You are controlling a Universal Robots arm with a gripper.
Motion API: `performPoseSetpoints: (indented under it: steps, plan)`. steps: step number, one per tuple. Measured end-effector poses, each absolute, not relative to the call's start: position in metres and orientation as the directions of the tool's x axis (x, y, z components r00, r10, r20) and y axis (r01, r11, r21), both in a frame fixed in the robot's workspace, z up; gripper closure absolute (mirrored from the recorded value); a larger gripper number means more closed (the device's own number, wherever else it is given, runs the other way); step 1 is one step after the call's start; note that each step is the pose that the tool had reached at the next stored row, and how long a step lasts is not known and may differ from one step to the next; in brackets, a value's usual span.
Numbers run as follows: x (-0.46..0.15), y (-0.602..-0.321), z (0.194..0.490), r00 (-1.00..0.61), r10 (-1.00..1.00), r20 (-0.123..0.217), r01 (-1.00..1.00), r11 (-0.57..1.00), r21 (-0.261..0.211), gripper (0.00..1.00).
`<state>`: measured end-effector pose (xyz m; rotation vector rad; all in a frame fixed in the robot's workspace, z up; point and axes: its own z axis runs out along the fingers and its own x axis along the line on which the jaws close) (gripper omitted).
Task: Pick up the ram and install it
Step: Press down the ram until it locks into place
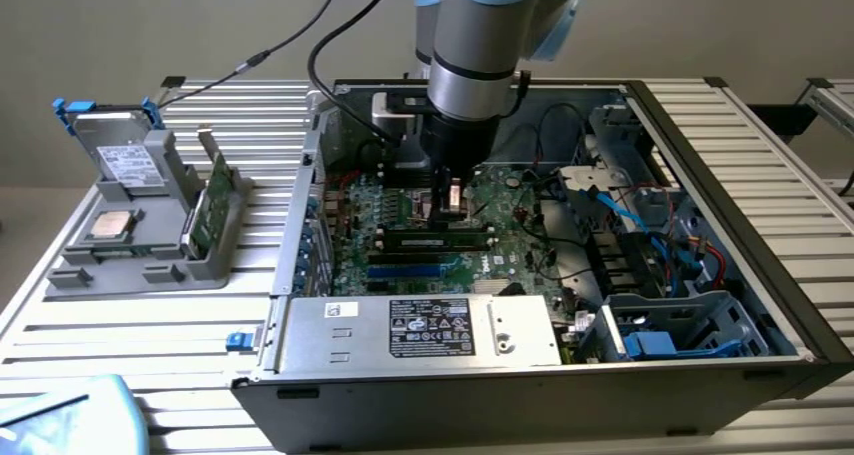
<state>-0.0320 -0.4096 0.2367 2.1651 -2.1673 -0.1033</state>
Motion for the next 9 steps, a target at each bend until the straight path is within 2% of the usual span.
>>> performPoseSetpoints:
  steps: [9]
  plan:
    - [-0.0419,-0.4096,0.2367,-0.001,-1.0,0.01,-0.995,0.002,0.104,0.89]
